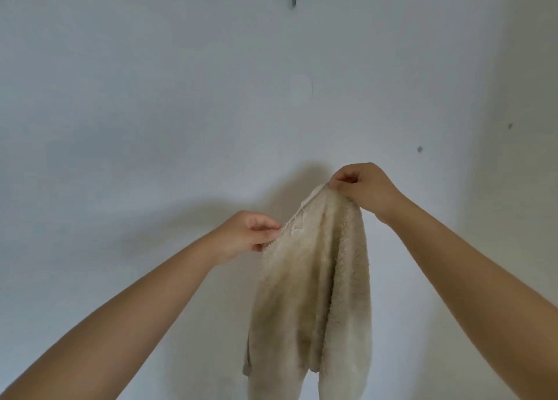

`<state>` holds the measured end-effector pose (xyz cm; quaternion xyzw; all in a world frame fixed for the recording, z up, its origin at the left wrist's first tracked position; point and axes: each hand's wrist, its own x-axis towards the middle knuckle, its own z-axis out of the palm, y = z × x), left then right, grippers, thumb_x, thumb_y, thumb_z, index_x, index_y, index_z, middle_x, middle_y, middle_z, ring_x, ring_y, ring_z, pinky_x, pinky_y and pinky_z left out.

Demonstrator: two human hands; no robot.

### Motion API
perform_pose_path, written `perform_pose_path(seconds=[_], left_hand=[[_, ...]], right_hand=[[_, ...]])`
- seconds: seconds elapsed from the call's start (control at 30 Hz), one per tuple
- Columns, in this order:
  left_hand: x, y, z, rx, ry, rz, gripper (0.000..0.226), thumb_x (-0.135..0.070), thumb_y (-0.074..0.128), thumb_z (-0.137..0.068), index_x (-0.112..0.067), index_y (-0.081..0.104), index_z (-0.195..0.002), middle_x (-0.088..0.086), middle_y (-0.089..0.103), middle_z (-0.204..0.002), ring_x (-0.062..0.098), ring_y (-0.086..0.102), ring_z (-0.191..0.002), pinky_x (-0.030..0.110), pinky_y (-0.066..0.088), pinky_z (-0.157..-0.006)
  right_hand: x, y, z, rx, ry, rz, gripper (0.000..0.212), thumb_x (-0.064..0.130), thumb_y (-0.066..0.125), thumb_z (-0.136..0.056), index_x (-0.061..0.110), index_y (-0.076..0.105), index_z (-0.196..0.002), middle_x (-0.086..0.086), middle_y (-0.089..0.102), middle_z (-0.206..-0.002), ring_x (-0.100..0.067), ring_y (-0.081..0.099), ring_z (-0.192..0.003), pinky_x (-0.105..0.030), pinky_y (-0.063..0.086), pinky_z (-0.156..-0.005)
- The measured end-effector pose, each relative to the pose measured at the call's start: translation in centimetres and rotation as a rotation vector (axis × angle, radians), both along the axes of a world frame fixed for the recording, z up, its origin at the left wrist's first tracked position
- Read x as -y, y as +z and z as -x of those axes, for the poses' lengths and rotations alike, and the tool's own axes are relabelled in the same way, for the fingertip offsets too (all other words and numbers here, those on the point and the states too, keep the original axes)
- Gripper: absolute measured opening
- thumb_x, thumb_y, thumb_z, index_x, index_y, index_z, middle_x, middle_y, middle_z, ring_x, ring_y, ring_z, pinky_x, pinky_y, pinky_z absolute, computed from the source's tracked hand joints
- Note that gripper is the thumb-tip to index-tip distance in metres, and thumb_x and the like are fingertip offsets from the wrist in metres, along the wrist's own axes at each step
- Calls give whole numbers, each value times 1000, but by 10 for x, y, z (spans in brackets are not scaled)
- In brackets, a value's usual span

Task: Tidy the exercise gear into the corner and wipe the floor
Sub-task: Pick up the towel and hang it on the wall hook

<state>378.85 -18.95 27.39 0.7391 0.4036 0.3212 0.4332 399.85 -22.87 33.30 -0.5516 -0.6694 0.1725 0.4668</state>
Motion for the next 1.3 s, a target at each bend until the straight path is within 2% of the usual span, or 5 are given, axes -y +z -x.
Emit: perform_pose_path(seconds=[0.27,0.63,0.73,0.97,1.3], left_hand=[[-24,139,5,-56,318,-326,25,-8,56,-93,-17,58,-70,-2,49,-68,5,45,-58,11,41,-54],[-61,277,-30,38,680,-932,22,-9,51,-94,2,69,-100,12,67,-116,22,60,-111,23,43,-90],[-71,303,-36,66,720,-997,20,-9,50,-94,-2,69,-99,11,67,-116,21,59,-110,19,39,-84],[-101,314,-47,2,803,-1067,23,3,43,-90,-14,58,-88,5,56,-92,16,48,-84,20,32,-55],[-89,262,-53,-141,661,-1000,32,0,42,-91,-2,69,-107,9,67,-117,23,60,-109,19,39,-79]], right_hand=[[-34,109,-9,248,76,-62,12,11,72,-80,8,61,-76,-1,41,-60,-5,34,-42,-7,23,-30],[-68,230,6,349,-283,-593,17,19,61,-86,3,68,-85,-2,56,-80,-13,49,-79,-21,39,-65],[-81,252,9,195,-340,-634,12,10,57,-82,8,58,-70,-3,46,-63,-14,44,-61,-20,32,-51],[-101,265,29,299,-513,-626,39,0,46,-79,13,23,-50,1,26,-54,-12,23,-46,-22,14,-44],[-94,235,24,336,-519,-438,37,4,48,-81,15,27,-52,1,30,-57,-12,27,-50,-22,26,-57]])
